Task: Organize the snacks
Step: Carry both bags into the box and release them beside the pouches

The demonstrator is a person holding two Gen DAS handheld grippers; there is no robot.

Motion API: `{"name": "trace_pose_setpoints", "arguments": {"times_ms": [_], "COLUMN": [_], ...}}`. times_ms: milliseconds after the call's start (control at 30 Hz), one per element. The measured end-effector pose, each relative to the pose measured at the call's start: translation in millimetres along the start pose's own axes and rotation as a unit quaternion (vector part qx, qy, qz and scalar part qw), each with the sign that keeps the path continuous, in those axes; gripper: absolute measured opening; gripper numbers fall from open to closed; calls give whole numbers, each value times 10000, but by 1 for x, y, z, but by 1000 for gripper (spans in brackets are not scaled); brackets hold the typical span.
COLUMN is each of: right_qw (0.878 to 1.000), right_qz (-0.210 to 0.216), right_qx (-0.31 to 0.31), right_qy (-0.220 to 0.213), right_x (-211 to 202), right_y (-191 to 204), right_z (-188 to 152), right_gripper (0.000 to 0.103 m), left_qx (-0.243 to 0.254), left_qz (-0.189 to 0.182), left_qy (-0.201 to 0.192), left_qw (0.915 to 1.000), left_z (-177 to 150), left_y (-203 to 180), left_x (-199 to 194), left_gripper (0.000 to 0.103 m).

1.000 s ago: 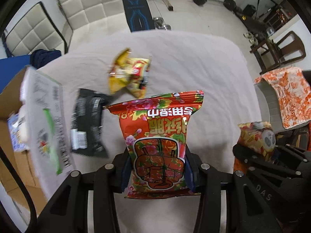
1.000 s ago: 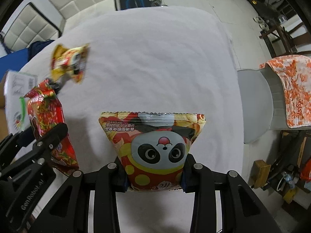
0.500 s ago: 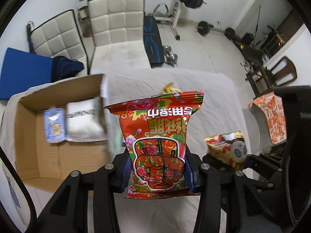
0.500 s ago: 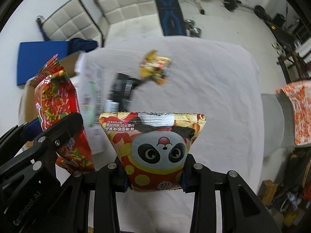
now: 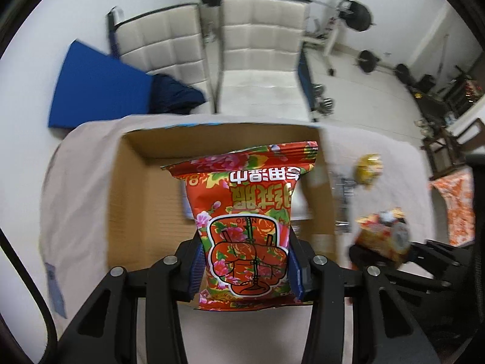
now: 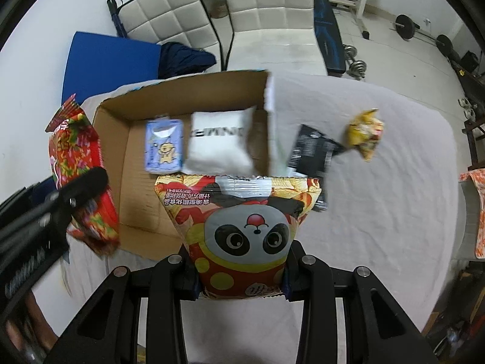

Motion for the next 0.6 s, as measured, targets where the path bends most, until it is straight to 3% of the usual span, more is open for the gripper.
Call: {"name": "trace_pose_setpoints", "arguments": {"times_ms": [133, 267, 433, 600], "right_qw": [9998, 9993, 9975, 9950], "right_qz": [-60, -167, -269, -335], "right_qx": [16, 62, 143, 224], "right_qy": [172, 335, 644, 914], "right_x": [33, 65, 108, 139], "right_y": [22, 29, 27, 25], "right_z": [-5, -10, -23, -37], "right_gripper": [39, 40, 40, 40], "left_qx": [-169, -215, -192, -127], "left_qz": [308, 448, 526, 439], "left_qy": [395, 738, 1191, 1397], "left_qw": [9986, 9960, 9913, 9891], "left_z": [-11, -17, -20, -16], "left_y": [59, 92, 111, 112], "left_x": [42, 84, 134, 162], "left_gripper": [42, 42, 42, 42]}}
Point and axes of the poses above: each gripper's, at about its wrist camera, not at the fingertips, and x roughly the way its jaws point, y to its left, z to its top, the point moved 10 cm from there along x, roughly the way its jaws point, and after that the axes turned 13 degrees about -y, right-handed, at the moved point
